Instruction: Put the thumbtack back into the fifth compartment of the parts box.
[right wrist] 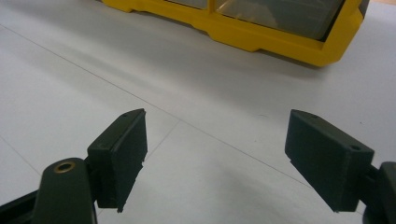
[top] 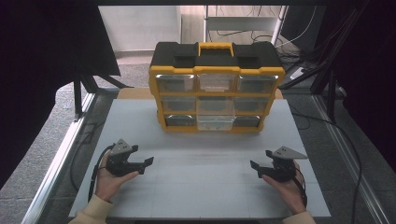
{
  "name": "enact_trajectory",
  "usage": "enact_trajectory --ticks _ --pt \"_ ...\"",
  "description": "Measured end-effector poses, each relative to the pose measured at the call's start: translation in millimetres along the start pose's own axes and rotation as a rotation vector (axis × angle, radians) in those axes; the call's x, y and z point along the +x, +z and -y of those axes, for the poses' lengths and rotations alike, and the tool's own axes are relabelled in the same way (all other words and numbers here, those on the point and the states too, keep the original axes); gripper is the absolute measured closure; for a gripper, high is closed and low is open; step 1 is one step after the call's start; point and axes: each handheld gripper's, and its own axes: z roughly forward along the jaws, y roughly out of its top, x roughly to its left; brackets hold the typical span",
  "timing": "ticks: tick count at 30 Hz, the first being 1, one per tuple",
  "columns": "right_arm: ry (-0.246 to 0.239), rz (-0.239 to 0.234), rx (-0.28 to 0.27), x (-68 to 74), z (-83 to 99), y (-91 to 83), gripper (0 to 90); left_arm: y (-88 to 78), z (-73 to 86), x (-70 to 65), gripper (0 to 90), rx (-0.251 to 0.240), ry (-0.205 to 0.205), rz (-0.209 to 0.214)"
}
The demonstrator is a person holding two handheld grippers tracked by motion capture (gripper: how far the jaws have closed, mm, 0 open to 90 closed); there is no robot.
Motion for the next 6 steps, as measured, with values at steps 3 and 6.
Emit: enact_trajectory --ticks 3,6 --pt "-0.003 -0.005 -0.01 0.5 -0.5 -1.3 21.1 -0.1 0.1 0.2 16.6 -0.001 0.005 -0.002" --pt "-0.001 -0.01 -0.013 0.2 -0.2 -2.5 21.0 0.5 0.0 0.8 16.6 -0.003 0.005 -0.001"
